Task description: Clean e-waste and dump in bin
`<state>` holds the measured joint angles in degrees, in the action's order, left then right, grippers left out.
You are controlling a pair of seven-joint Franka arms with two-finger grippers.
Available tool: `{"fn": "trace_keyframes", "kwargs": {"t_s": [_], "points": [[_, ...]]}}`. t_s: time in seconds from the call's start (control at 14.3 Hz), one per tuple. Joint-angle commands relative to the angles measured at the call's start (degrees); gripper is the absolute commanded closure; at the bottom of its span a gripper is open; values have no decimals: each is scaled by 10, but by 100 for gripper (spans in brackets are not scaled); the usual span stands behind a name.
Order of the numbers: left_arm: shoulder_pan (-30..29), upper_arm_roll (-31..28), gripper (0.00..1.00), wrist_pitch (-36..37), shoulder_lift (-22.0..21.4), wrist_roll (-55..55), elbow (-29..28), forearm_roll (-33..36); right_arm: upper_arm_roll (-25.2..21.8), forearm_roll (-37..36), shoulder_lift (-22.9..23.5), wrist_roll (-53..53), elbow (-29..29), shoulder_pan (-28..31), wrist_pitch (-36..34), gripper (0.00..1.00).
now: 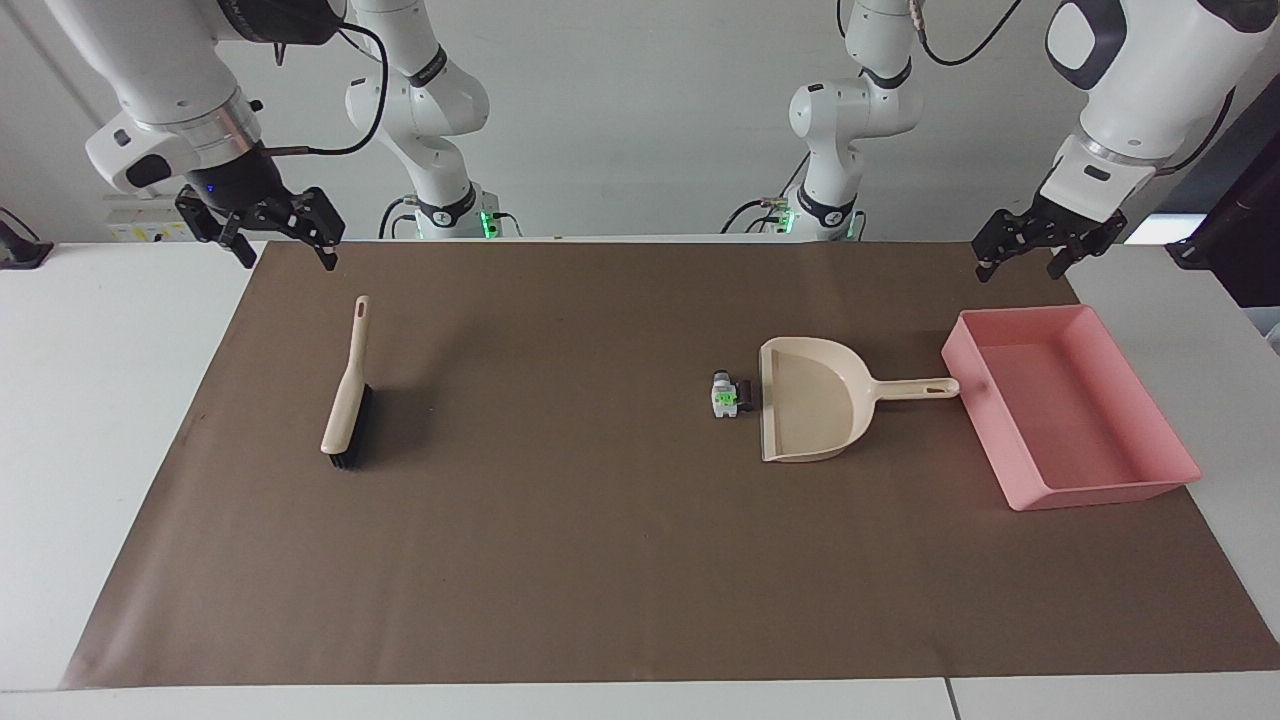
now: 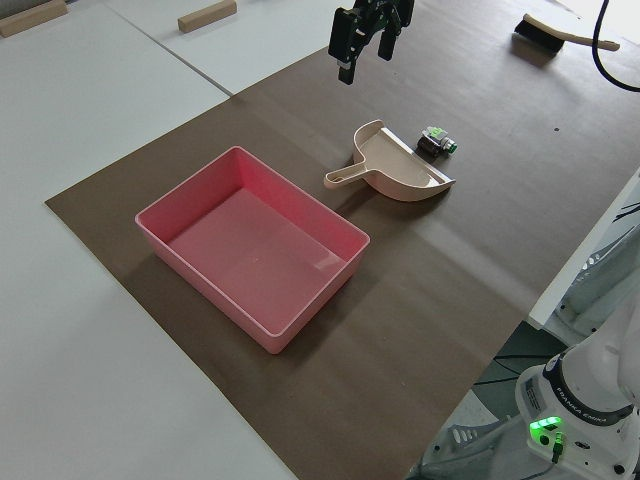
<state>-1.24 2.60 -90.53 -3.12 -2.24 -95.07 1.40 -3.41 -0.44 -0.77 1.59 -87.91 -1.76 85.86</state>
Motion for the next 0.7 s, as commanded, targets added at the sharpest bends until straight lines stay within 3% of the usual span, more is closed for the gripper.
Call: {"fn": "trace_keyframes", "kwargs": {"t_s": [0.0, 0.42, 0.63], "points": [[-6, 0, 2, -4, 0, -13, 3, 4, 3, -3, -12, -17, -16, 10, 4, 0], [0, 1, 3, -11, 4, -294, 0, 4, 2, -3, -12, -19, -17, 12, 7, 0], [4, 3, 3, -70, 7, -418, -27, 4, 0, -1, -26, -20, -52, 16, 17, 0]]}}
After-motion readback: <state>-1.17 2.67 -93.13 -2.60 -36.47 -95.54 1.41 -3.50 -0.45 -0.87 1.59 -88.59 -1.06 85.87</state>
